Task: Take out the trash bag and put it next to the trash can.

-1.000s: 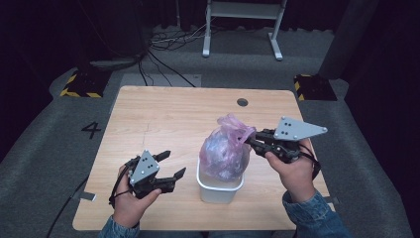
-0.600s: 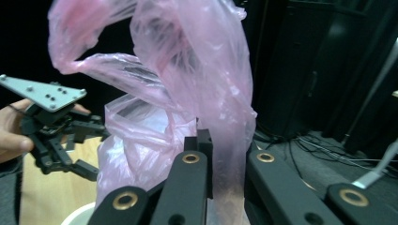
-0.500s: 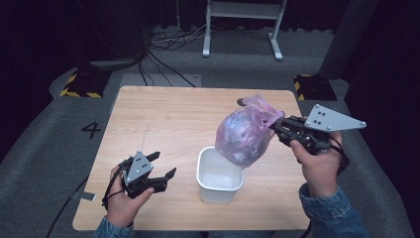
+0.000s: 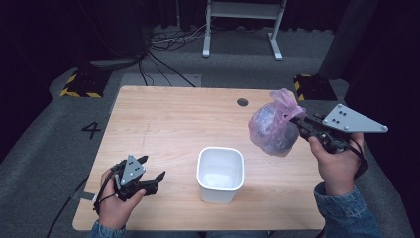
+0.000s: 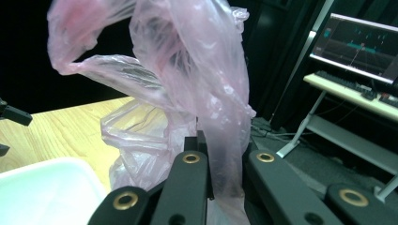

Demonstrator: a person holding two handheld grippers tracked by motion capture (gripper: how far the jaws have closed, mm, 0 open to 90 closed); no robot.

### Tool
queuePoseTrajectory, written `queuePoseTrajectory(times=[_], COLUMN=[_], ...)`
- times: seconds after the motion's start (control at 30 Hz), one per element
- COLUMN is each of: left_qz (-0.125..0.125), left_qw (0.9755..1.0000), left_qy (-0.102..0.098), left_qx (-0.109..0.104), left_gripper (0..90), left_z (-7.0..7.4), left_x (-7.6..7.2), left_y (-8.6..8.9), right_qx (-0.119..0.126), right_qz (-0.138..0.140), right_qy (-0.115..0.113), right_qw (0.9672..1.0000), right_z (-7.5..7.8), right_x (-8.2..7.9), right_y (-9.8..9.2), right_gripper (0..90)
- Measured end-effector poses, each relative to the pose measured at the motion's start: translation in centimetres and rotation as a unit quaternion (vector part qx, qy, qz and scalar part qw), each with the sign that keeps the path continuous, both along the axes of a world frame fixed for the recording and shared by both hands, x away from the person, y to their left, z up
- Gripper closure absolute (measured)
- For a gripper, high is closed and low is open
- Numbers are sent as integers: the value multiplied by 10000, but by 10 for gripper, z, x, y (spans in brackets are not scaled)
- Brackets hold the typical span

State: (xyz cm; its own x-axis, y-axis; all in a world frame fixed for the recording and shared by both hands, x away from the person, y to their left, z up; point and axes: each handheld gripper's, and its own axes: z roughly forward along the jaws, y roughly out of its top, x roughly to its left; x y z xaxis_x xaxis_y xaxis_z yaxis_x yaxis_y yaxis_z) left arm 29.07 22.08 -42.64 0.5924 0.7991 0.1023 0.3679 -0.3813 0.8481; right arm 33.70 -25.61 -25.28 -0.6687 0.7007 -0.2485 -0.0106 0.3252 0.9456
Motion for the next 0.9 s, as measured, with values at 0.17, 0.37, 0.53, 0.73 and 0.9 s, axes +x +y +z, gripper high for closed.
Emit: queuePoseTrajectory(times=[0.17,0.37,0.53,0.73,0.9], left_qz=[98,170,254,274,275], left_qw=[9999,9998,9995,9992,9989], left_qy=[69,65,175,271,387], left_qx=[26,44,79,69,2], left_gripper=[225,226,224,227,235], left_z=[-7,-16,-22,-29,-36], left_x=[-1,1,2,4,7], left_y=[9,16,20,25,28], right_qx=[-58,-69,-90,-8,-43], right_qz=[-95,-126,-86,-61,-24], right_qy=[212,557,856,1122,1429], right_qw=[9997,9983,9963,9937,9897], right_z=[-14,-36,-58,-79,-99], right_x=[10,24,35,44,53], right_y=[-6,-8,-6,-5,-3], right_gripper=[885,883,882,881,879])
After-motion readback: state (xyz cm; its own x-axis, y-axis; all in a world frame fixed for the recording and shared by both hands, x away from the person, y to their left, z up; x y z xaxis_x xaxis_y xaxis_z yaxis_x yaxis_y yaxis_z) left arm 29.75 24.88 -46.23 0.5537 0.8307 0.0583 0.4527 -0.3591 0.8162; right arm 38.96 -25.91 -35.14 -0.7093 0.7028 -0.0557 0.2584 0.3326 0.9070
